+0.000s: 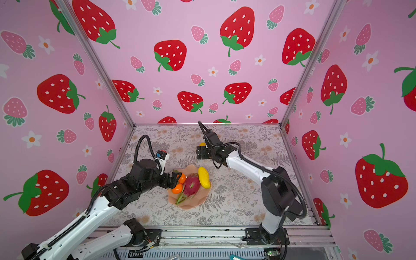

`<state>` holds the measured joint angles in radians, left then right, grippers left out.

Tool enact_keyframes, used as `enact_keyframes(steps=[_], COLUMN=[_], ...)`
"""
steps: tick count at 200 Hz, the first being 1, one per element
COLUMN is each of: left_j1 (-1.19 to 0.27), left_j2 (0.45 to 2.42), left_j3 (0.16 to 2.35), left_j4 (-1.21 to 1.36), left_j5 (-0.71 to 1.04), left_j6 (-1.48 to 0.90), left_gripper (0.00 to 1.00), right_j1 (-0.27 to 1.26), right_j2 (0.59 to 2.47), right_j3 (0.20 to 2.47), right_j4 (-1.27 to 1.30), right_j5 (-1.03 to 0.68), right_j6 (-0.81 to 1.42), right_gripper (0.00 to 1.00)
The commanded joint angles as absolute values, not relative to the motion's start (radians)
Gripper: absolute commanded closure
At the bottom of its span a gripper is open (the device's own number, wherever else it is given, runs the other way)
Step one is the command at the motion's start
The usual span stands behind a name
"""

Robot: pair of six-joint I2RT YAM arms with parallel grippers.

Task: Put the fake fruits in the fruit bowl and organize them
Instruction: 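Move the right gripper to the second yellow fruit and grasp it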

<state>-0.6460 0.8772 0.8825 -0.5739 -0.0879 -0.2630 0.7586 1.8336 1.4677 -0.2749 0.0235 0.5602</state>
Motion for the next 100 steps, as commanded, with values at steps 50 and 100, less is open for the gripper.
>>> enact_keyframes(steps=[50, 100], left_j1=[-0.646, -0.644], left_j2=[0.858, 0.860], left_j3=[0.929, 0.894], left_j4=[-0.551, -0.538], left_j5=[-0.156, -0.193], left_j6=[-0.264, -0.277], left_gripper=[0.01, 0.01], right_j1=[0.647, 0.650], right_j2=[2.263, 2.270], right_j3=[1.800, 1.737], right_j4=[-0.251, -0.180], right_j5=[-0.135, -0.158], right_j6=[0.414, 0.417], right_gripper=[0.16, 0.15])
